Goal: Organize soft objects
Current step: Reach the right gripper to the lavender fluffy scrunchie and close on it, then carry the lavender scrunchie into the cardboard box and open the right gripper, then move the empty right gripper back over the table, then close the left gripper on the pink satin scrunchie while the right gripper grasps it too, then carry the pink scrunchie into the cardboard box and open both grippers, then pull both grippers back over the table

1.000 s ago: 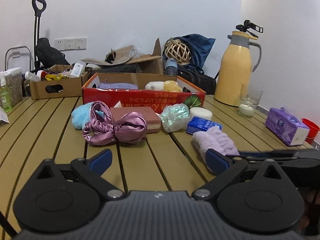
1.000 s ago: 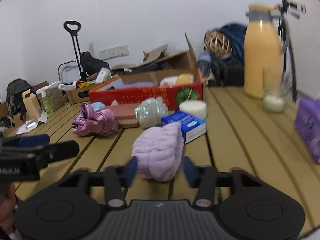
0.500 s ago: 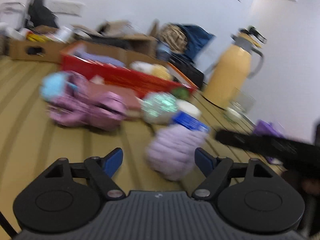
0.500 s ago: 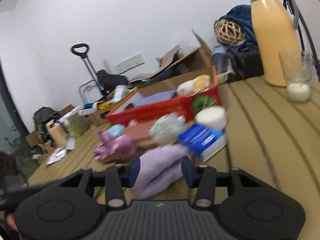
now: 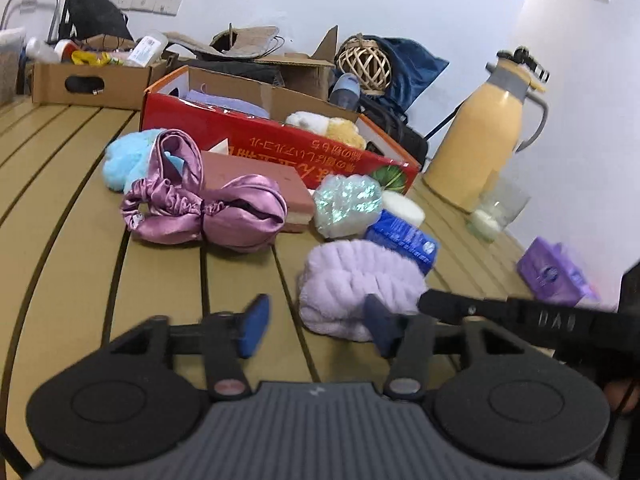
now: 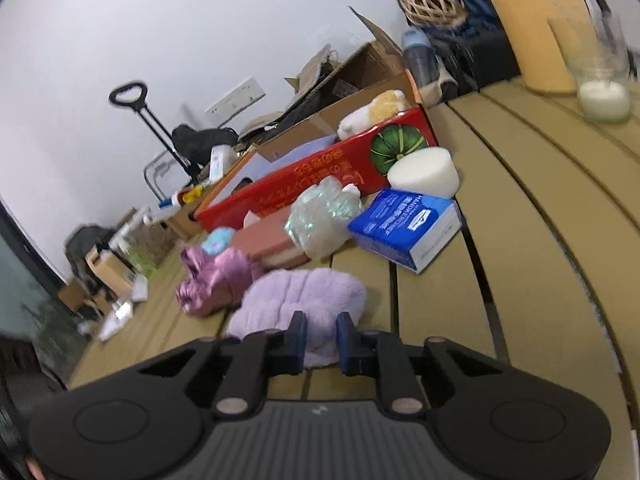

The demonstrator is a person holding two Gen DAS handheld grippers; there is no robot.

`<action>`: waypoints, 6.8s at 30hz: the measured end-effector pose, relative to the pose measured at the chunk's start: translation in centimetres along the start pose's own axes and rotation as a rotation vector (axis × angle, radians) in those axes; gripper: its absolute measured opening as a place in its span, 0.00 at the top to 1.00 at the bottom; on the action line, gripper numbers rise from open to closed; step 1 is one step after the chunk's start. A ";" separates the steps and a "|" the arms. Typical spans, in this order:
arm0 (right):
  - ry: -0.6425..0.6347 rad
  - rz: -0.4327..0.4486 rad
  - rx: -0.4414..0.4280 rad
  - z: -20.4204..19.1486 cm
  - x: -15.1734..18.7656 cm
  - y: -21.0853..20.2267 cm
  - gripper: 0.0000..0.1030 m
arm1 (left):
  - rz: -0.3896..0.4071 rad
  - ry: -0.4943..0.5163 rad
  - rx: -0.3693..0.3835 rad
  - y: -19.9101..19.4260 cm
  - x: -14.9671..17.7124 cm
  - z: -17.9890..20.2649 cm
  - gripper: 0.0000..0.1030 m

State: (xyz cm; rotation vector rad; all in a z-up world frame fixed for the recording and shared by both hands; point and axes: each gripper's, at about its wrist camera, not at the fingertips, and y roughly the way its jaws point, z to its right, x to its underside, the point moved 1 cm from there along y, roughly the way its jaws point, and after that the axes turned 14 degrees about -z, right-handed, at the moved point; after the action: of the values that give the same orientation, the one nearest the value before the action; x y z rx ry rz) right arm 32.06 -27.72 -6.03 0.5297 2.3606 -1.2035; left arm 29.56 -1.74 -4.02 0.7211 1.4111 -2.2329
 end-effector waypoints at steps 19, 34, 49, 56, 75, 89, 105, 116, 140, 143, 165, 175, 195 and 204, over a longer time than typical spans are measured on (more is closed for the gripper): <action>0.046 0.070 0.013 -0.7 -1.2 0.8 0.86 | 0.017 0.013 0.136 0.3 -2.8 0.4 0.73; -0.134 0.063 0.012 -8.6 -21.5 11.6 0.86 | 0.070 -0.004 -0.069 4.9 -22.7 -8.6 0.72; -0.197 -0.062 0.107 -9.2 -20.9 11.7 0.54 | 0.183 0.086 -0.213 -2.3 -20.8 -7.5 0.36; -0.282 0.176 0.180 -9.4 -16.9 -2.8 0.32 | 0.332 0.196 -0.254 -9.7 -15.2 -2.3 0.17; -0.351 0.305 0.318 -9.1 6.3 -11.8 0.17 | 0.323 0.281 -0.362 -14.8 4.4 3.0 0.01; -0.240 0.193 0.266 -6.2 9.4 -8.3 0.20 | 0.263 0.233 -0.385 -10.1 3.9 2.7 0.01; -0.260 0.104 0.118 -7.5 -3.7 1.7 0.34 | 0.107 0.128 -0.236 -2.4 -5.9 -5.6 0.28; -0.283 0.019 -0.001 -10.0 -4.9 10.0 0.67 | -0.013 -0.016 0.013 0.3 -6.5 -10.7 0.72; -0.185 0.153 -0.099 -9.2 3.1 -4.2 0.88 | 0.136 0.112 0.035 -11.2 0.7 0.6 0.92; -0.191 0.179 -0.096 -9.5 3.6 -5.9 0.88 | 0.164 0.127 0.041 -12.4 1.0 1.6 0.92; -0.116 -0.001 -0.059 -9.2 -23.0 9.0 0.88 | 0.036 0.005 -0.027 2.5 -25.4 -8.1 0.92; -0.042 -0.189 0.066 -6.6 -26.6 21.6 0.67 | -0.029 0.034 -0.157 9.6 -27.1 -12.5 0.84; -0.191 0.033 0.262 -5.9 -22.5 -0.1 0.28 | 0.147 0.205 -0.298 -6.4 -21.7 -4.6 0.42; -0.253 0.209 0.289 -7.4 -10.6 -8.5 0.12 | 0.369 0.220 -0.380 -13.4 -7.3 0.0 0.02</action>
State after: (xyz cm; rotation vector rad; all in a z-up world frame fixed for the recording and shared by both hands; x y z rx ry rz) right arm 35.00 -27.76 9.16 0.6564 1.8843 -1.4278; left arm 27.50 4.21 9.89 1.0158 1.5913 -1.5873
